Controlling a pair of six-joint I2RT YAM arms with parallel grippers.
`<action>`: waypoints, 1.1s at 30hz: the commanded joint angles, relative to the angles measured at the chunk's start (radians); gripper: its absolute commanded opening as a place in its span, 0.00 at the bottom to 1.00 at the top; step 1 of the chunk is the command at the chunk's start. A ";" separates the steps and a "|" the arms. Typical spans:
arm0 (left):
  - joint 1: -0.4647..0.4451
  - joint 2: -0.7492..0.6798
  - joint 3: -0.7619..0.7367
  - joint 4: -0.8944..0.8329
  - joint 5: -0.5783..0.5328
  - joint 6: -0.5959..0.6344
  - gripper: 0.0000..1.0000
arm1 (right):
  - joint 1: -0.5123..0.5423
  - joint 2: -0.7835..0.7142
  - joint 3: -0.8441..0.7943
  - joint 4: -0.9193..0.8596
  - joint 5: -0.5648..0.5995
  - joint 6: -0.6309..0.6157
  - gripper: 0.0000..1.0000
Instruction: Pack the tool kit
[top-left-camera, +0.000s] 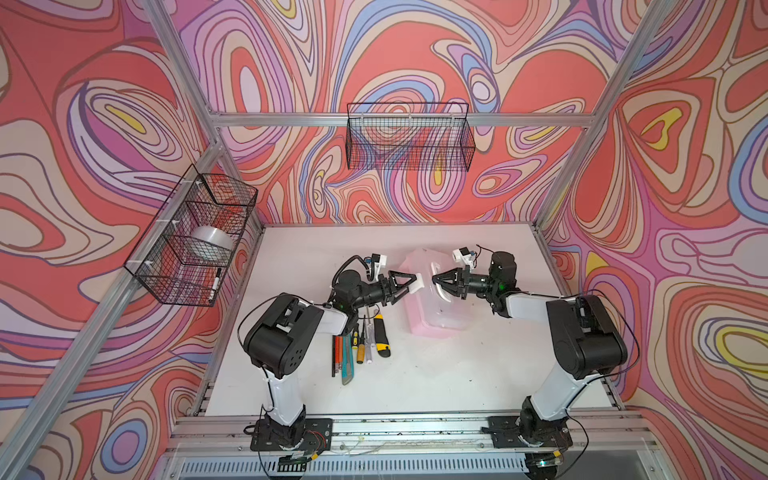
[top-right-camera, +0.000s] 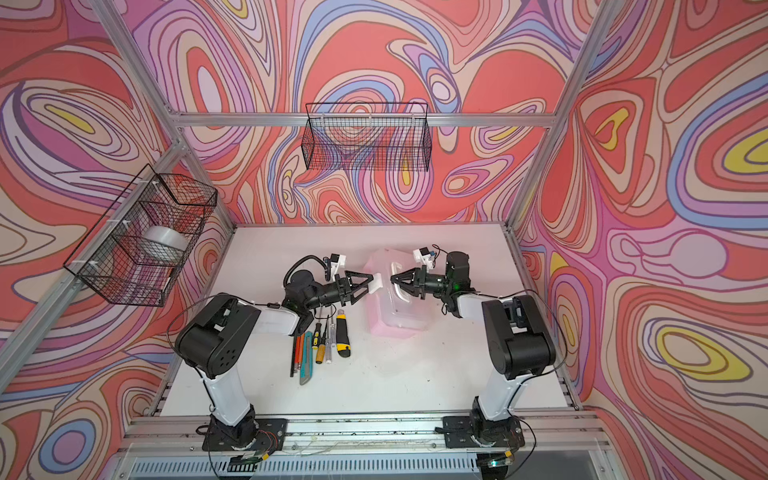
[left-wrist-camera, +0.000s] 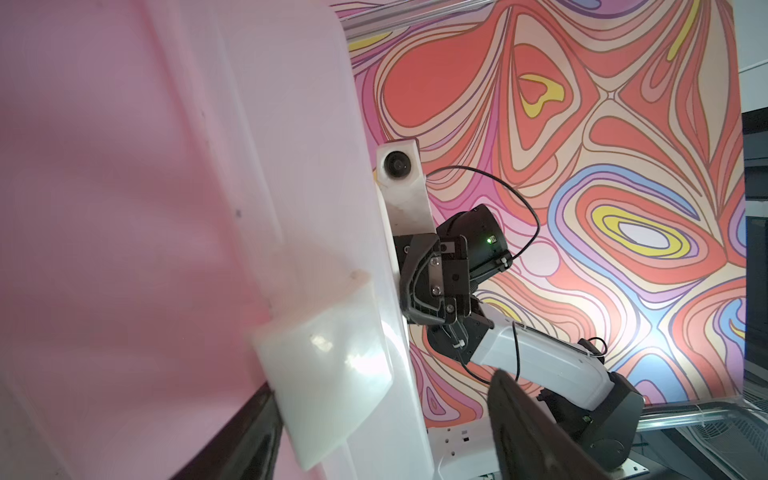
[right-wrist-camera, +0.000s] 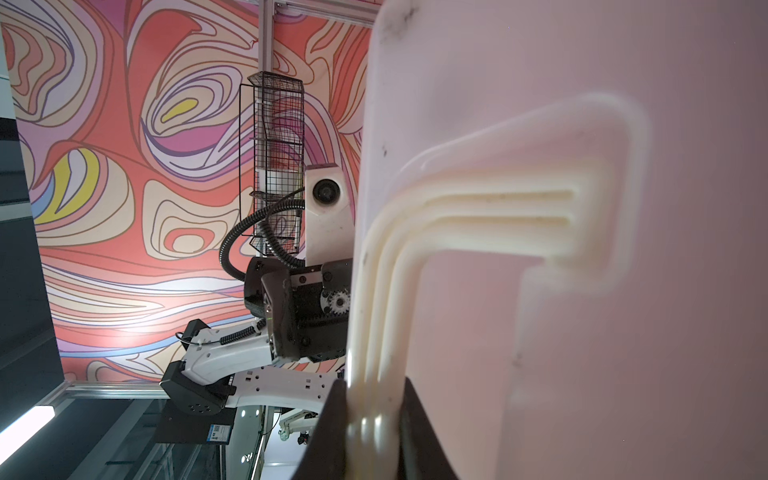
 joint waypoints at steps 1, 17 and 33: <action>0.037 -0.042 -0.003 0.133 0.026 -0.010 0.76 | 0.010 0.053 -0.030 -0.196 0.131 -0.172 0.00; 0.115 -0.249 -0.024 -0.734 -0.230 0.468 0.81 | 0.173 -0.205 0.125 -0.766 0.588 -0.425 0.00; 0.016 -0.292 0.058 -0.943 -0.333 0.612 0.85 | 0.217 -0.137 0.164 -0.736 0.513 -0.423 0.00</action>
